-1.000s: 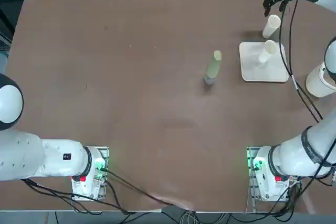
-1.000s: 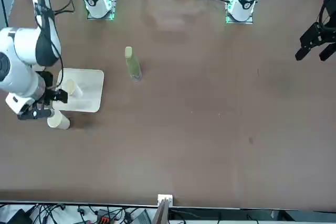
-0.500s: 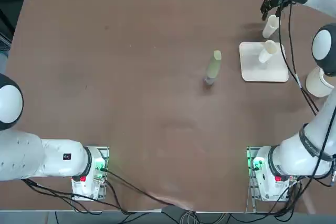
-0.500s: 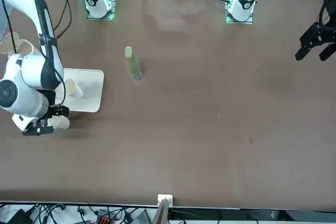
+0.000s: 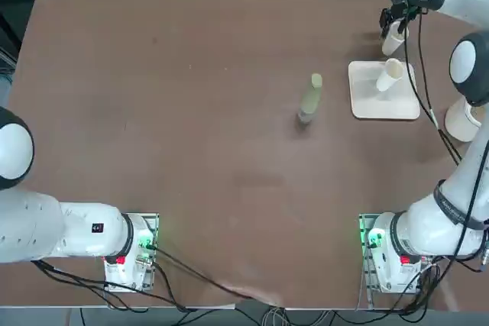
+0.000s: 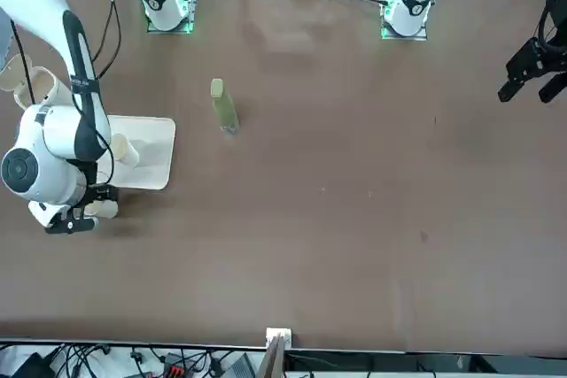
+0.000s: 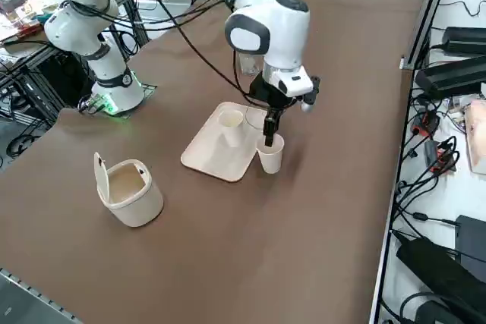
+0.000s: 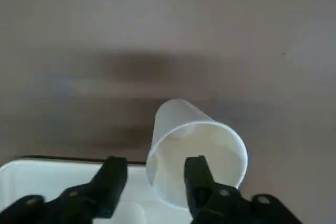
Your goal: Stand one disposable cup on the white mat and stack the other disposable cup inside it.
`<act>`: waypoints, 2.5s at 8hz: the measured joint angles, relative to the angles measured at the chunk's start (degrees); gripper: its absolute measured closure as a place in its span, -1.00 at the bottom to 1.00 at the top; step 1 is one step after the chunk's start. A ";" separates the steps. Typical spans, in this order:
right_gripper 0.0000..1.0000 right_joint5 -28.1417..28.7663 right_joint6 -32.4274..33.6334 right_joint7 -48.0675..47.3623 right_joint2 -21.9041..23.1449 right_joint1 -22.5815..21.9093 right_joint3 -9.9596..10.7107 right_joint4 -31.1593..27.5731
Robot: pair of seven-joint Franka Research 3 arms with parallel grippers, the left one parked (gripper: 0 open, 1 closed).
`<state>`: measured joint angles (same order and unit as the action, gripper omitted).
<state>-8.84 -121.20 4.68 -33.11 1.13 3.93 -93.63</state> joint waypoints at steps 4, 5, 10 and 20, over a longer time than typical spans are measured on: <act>0.89 0.02 0.13 -0.02 -0.47 0.32 -0.08 0.51; 0.96 0.04 1.58 -0.02 0.33 0.33 -0.08 1.25; 0.96 3.27 23.10 -0.02 13.94 0.15 -0.92 1.61; 0.96 5.36 22.82 -0.02 16.77 -1.36 -1.15 -9.16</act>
<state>-3.48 -98.38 4.65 -16.34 -0.23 2.77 -102.79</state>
